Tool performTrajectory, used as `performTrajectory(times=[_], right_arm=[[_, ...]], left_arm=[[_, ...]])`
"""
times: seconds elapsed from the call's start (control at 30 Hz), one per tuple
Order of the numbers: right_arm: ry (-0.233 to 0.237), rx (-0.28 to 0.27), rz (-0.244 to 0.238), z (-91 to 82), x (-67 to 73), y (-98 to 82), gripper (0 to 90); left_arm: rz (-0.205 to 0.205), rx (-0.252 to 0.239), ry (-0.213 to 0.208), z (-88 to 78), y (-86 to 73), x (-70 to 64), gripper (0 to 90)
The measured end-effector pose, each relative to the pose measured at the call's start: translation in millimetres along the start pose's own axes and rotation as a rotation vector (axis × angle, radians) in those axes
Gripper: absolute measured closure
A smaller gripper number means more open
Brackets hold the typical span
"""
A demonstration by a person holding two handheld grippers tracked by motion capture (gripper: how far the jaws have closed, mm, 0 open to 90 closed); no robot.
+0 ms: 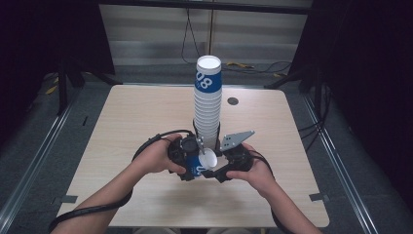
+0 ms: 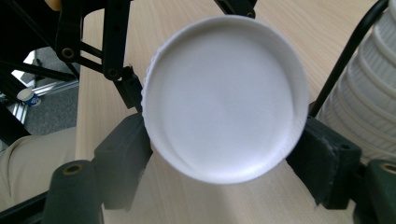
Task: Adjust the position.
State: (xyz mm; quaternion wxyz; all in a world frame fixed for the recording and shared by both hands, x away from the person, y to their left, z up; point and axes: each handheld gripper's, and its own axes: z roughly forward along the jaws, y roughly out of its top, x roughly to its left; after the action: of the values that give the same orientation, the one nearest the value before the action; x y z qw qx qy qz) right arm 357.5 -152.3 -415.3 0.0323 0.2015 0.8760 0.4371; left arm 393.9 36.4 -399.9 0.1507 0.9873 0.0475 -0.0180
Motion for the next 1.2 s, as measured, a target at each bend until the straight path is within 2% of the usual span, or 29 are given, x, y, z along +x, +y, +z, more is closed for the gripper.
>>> performTrajectory(times=[0.07, 0.3, 0.37, 0.4, 0.53, 0.73, 0.8, 0.93, 0.97, 1.03, 1.1, 1.13, 1.17, 1.2], right_arm=[[0.003, 0.002, -0.002, 0.9, 0.6, 0.4, 25.5], [0.015, 0.003, -0.005, 1.5, 1.1, -0.2, 29.6], [0.01, 0.014, -0.024, 1.5, 1.6, -0.4, 31.1], [0.009, 0.025, -0.027, 1.3, 1.4, -0.9, 31.3], [0.024, 0.009, -0.006, -1.3, 0.1, -2.8, 32.0], [0.019, -0.009, -0.003, -5.5, -0.6, -2.8, 32.3], [0.014, -0.019, 0.001, -7.5, -1.9, -3.5, 32.3], [0.013, -0.032, 0.014, -10.4, -4.5, -6.0, 32.4], [0.015, -0.037, 0.015, -11.1, -4.7, -6.6, 32.5], [0.014, -0.04, 0.016, -11.9, -4.8, -7.6, 33.5], [0.015, -0.047, 0.025, -12.6, -5.4, -9.0, 33.5], [0.016, -0.047, 0.021, -12.9, -5.6, -9.5, 33.5], [0.017, -0.049, 0.018, -13.2, -5.7, -9.7, 33.5], [0.017, -0.053, 0.018, -13.5, -5.5, -9.7, 33.5]], left_arm=[[0.012, -0.004, -0.001, 0.1, 0.0, 0.5, 21.7], [0.01, 0.0, -0.007, -1.6, -0.6, 0.6, 21.9], [0.02, -0.005, 0.003, -1.4, -1.1, 0.3, 21.9], [0.017, -0.008, -0.005, -1.5, -1.5, 0.4, 22.0], [0.025, -0.015, -0.014, -5.6, -1.9, 1.9, 22.3], [0.031, -0.045, 0.0, -9.1, -1.1, 2.3, 21.1], [0.022, -0.07, 0.007, -9.4, -2.4, 3.4, 20.0], [-0.016, -0.103, -0.006, -10.1, -7.0, 6.2, 18.7], [-0.012, -0.102, -0.006, -10.7, -8.0, 7.3, 18.5], [-0.044, -0.115, -0.013, -11.2, -11.8, 8.3, 17.6], [-0.028, -0.128, -0.019, -12.2, -14.3, 11.0, 17.4], [-0.044, -0.129, -0.019, -12.5, -16.0, 9.8, 17.4], [-0.034, -0.134, -0.014, -13.0, -16.9, 10.7, 17.6], [-0.045, -0.141, -0.02, -13.7, -18.5, 10.2, 17.3]])
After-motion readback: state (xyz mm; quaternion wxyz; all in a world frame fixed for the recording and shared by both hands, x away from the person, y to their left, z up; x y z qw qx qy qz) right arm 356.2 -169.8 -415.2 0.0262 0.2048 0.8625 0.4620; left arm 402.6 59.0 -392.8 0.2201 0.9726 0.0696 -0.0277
